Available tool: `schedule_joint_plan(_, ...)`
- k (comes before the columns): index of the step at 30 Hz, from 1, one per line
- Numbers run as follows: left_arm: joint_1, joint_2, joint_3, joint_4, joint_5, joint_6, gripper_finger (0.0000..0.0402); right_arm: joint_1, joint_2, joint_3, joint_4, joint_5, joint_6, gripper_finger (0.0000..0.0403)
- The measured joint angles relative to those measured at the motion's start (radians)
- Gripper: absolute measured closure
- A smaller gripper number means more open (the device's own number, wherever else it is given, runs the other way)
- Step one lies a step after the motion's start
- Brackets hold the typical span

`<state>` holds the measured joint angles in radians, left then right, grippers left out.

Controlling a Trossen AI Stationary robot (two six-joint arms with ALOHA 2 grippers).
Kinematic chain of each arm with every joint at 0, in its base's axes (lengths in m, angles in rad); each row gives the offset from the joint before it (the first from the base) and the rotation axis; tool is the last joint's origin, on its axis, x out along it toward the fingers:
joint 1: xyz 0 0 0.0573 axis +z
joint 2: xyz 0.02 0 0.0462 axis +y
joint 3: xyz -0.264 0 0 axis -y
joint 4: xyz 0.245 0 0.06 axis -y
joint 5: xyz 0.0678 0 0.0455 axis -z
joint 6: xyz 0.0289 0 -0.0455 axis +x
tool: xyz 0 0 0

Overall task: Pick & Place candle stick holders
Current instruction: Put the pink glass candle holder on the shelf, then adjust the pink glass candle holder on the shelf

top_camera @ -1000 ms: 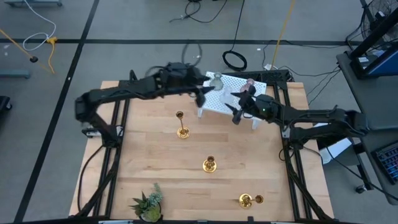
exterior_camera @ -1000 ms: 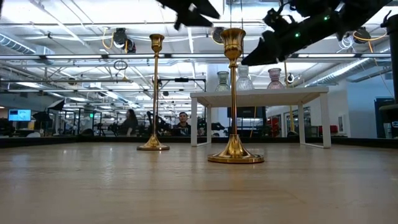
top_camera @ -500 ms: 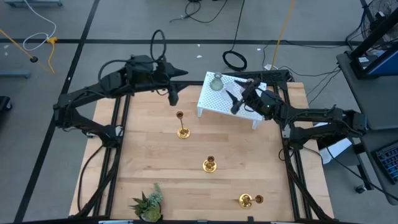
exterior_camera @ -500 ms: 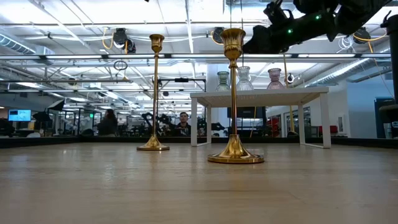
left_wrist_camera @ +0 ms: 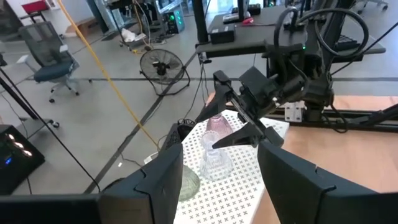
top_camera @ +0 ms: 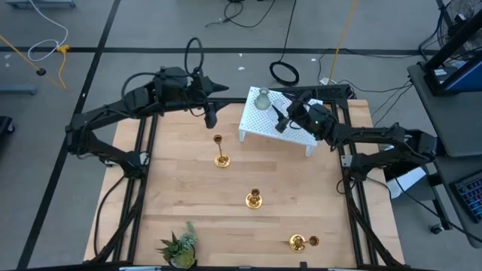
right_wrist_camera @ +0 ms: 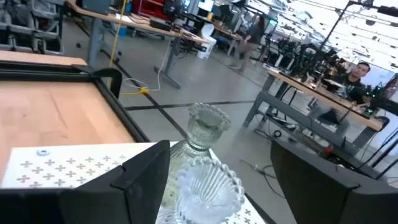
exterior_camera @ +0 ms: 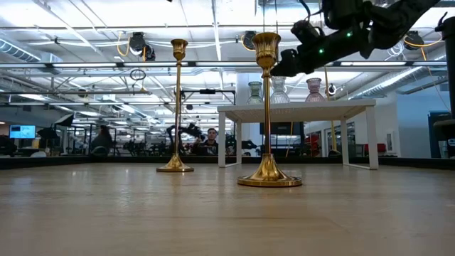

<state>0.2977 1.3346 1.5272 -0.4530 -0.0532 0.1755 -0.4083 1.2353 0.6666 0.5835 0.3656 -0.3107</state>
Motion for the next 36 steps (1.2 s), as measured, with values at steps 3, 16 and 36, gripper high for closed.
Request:
schedule_joint_plan(3, 0.0, 0.001, 0.0, -0.001, 0.0, 0.004, 0.0188, -0.016, 0.008, 0.0, -0.007, -0.002, 0.01, 0.0133)
schedule_joint_plan(16, 0.005, 0.001, 0.0, 0.0, -0.001, 0.029, 0.0188, -0.068, 0.007, 0.0, -0.043, 0.005, 0.01, 0.0133)
schedule_joint_plan(36, 0.005, 0.001, 0.0, -0.031, -0.001, 0.026, 0.0188, -0.078, -0.008, 0.001, -0.057, 0.079, -0.017, 0.0133)
